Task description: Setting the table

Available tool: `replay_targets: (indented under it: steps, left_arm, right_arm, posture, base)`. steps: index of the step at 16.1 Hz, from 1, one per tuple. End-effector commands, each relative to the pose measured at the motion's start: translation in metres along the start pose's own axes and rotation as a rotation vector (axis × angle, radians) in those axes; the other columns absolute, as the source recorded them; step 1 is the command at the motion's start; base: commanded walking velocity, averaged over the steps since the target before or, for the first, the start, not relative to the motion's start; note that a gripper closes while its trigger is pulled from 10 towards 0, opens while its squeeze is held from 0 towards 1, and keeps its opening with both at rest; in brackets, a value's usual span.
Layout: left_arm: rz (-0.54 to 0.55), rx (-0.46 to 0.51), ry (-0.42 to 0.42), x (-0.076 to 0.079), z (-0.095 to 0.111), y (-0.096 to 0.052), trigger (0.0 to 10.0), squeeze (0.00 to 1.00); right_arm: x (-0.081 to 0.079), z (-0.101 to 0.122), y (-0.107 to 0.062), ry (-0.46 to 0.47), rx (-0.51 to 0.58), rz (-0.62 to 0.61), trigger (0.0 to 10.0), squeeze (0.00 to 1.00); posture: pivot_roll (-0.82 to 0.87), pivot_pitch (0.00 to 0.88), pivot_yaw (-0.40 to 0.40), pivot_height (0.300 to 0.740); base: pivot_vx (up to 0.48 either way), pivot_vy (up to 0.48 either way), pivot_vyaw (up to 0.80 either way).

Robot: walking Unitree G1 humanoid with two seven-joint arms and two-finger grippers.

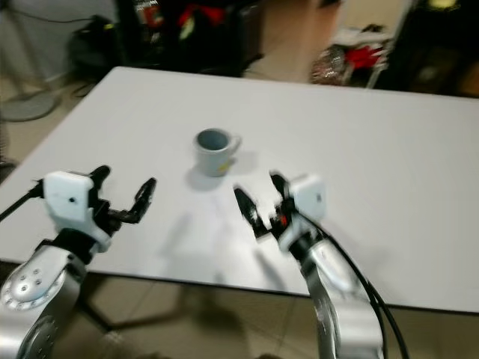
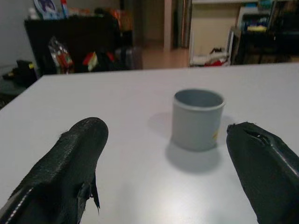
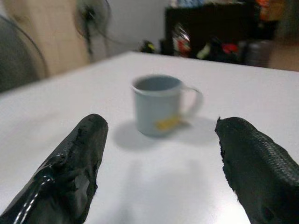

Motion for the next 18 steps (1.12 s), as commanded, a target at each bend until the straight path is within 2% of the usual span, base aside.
replay_targets:
  steps: [1, 3, 5, 6, 7, 11, 14, 15, 18]
  left_arm:
    - [0.038, -0.01, 0.004, -0.002, -0.004, -0.008, 10.0, 0.13]
    - [0.056, -0.016, 0.011, -0.002, -0.008, -0.012, 10.0, 0.13]
    - [0.063, -0.017, 0.009, -0.002, -0.009, -0.013, 10.0, 0.12]
    - [0.089, -0.028, -0.002, -0.004, -0.012, -0.014, 10.0, 0.11]
    - [0.127, -0.054, 0.005, -0.009, -0.016, -0.014, 10.0, 0.11]
    - [0.164, -0.06, 0.027, -0.014, -0.018, -0.015, 10.0, 0.09]
    - [0.201, -0.054, 0.072, -0.019, -0.016, -0.015, 10.0, 0.09]
    - [0.19, -0.054, 0.069, -0.018, -0.015, -0.015, 10.0, 0.08]
    - [0.163, -0.027, 0.086, -0.013, -0.011, -0.013, 10.0, 0.03]
  right_arm:
    - [0.01, -0.004, -0.01, -0.072, -0.071, -0.081, 10.0, 0.0]
    - [0.011, -0.014, -0.017, -0.104, -0.117, -0.105, 10.0, 0.0]
    - [0.007, -0.017, -0.018, -0.095, -0.114, -0.081, 10.0, 0.0]
    - [0.0, -0.018, -0.018, -0.089, -0.113, -0.036, 10.0, 0.0]
    - [-0.002, -0.018, -0.018, -0.085, -0.122, -0.046, 10.0, 0.0]
    - [0.004, -0.022, -0.017, -0.03, -0.128, -0.108, 10.0, 0.0]
    - [0.01, -0.026, -0.018, -0.054, -0.145, -0.153, 10.0, 0.0]
    - [0.007, -0.024, -0.018, -0.028, -0.127, -0.133, 10.0, 0.0]
    - [0.006, -0.023, -0.018, -0.042, -0.12, -0.141, 10.0, 0.0]
  posture:
    - [-0.04, 0.052, 0.011, 0.74]
    - [-0.03, 0.054, 0.006, 0.74]
    - [-0.03, 0.056, 0.003, 0.74]
    - [-0.03, 0.057, -0.002, 0.74]
    - [-0.03, 0.058, -0.006, 0.74]
    - [-0.02, 0.057, -0.005, 0.74]
    - [-0.02, 0.058, 0.001, 0.74]
    - [-0.02, 0.059, 0.005, 0.74]
    - [-0.02, 0.058, 0.011, 0.74]
  base:
    - [0.0, -0.446, 0.0]
    - [0.0, -0.411, 0.0]
    - [0.0, -0.358, 0.0]
    - [0.0, 0.0, 0.8]
    - [0.0, 0.0, 0.8]
    - [0.0, 0.0, 0.8]
    - [0.0, 0.0, 0.8]
    - [0.0, 0.0, 0.8]
    - [0.0, 0.0, 0.8]
Point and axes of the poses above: a point about 5 cm out from each wrist's last joint towards the gripper, its own y axis pointing out of the wrist towards the gripper, its own z axis along the axis of the wrist's last joint, x = y × z, the point moved 3 cm from there along y, pointing out of the wrist towards the gripper, and after that the axes turned 15 degrees about -y, right-handed, at the moved point
